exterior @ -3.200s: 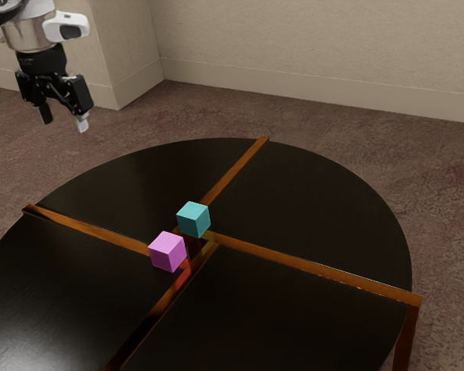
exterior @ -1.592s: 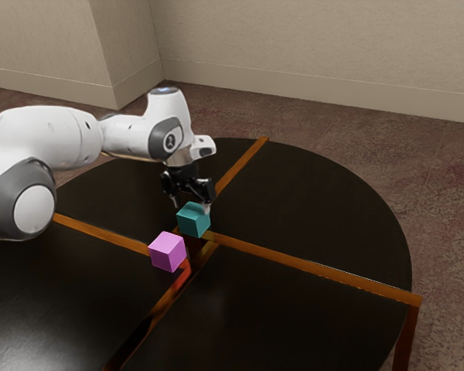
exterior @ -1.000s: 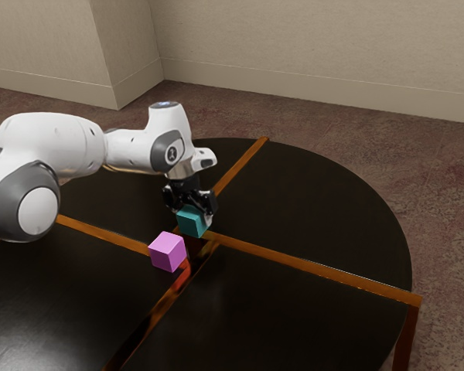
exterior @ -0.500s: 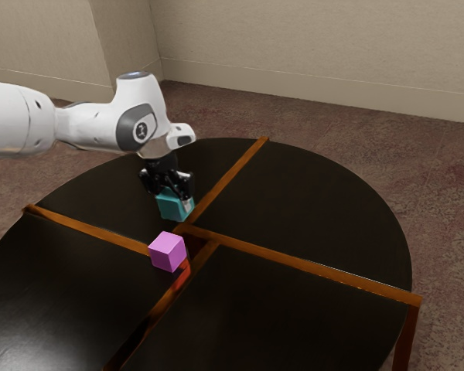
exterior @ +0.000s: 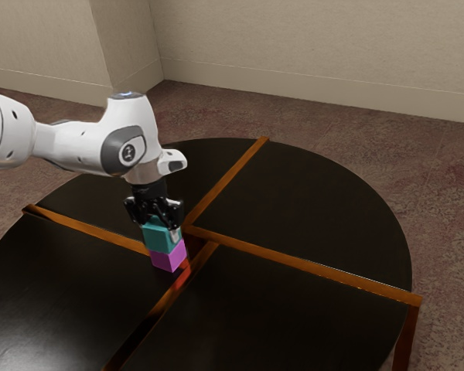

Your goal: Pick up the blue block with one arm, and put the blue block on the pink block with one arm

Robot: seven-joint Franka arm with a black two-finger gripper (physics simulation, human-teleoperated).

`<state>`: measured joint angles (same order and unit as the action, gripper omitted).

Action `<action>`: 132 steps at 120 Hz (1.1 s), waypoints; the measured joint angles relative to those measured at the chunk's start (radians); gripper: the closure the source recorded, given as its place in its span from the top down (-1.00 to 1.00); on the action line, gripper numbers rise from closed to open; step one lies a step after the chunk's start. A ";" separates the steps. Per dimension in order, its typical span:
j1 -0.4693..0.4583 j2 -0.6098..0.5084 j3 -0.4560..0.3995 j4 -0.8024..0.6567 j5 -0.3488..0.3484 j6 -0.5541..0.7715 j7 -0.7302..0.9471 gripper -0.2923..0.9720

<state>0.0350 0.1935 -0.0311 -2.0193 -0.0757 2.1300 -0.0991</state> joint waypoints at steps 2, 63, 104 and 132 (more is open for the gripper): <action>0.001 0.005 0.000 0.000 0.001 0.000 -0.001 -0.02; 0.022 0.099 0.001 0.101 0.063 0.001 0.044 -0.02; 0.018 0.016 0.002 0.102 0.046 -0.004 0.084 0.41; 0.003 -0.177 0.069 0.431 0.076 -0.280 0.216 0.49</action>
<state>0.0383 0.0161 0.0381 -1.5883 0.0002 1.8501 0.1170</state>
